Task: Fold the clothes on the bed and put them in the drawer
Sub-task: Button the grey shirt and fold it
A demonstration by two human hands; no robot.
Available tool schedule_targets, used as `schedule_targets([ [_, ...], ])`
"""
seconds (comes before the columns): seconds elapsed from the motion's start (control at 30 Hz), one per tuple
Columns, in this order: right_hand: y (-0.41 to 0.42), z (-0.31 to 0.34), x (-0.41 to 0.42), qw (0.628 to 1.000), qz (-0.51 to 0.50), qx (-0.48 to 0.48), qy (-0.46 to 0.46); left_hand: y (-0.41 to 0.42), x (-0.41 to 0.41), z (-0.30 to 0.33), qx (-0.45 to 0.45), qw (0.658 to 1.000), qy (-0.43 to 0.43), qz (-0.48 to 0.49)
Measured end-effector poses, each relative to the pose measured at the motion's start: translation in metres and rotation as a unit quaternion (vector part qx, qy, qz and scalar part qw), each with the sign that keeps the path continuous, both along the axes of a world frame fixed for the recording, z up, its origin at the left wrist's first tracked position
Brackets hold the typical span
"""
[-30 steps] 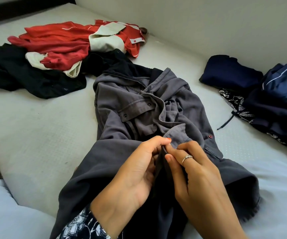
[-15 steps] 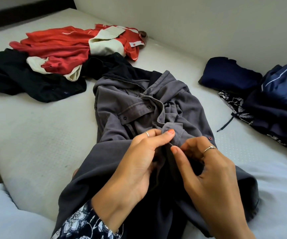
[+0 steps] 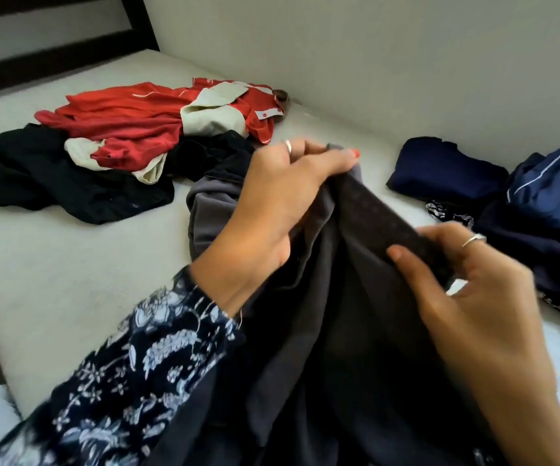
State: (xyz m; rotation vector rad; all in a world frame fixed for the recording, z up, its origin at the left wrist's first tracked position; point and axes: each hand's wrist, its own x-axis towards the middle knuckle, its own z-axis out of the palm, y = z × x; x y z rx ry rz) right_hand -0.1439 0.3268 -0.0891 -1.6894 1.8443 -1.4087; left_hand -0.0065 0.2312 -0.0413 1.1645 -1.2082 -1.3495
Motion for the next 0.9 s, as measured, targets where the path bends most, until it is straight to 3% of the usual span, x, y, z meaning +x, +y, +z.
schedule_targets([
  [0.13, -0.015, 0.021, -0.004, 0.995, -0.049, -0.065, 0.052, -0.032, -0.016, 0.015, -0.157, 0.982, -0.101, 0.042],
  [0.27, -0.031, -0.002, -0.007, 0.997, -0.063, -0.009, 0.04, -0.055, -0.028, -0.011, -0.073, 0.989, -0.131, -0.019],
  [0.37, -0.036, -0.036, -0.011, 0.997, -0.041, 0.067, -0.027, -0.049, -0.025, -0.037, 0.066, 0.983, -0.127, -0.116],
  [0.47, -0.036, -0.063, -0.017, 0.986, -0.036, 0.127, -0.097, -0.039, -0.018, -0.059, 0.131, 0.971, -0.1, -0.176],
  [0.77, -0.036, -0.089, -0.018, 0.968, -0.036, 0.17, -0.179, 0.037, -0.005, -0.092, 0.033, 0.998, -0.058, -0.019],
  [0.9, -0.037, -0.092, -0.018, 0.961, -0.038, 0.18, -0.207, 0.049, -0.011, -0.12, 0.039, 0.979, -0.199, -0.019],
])
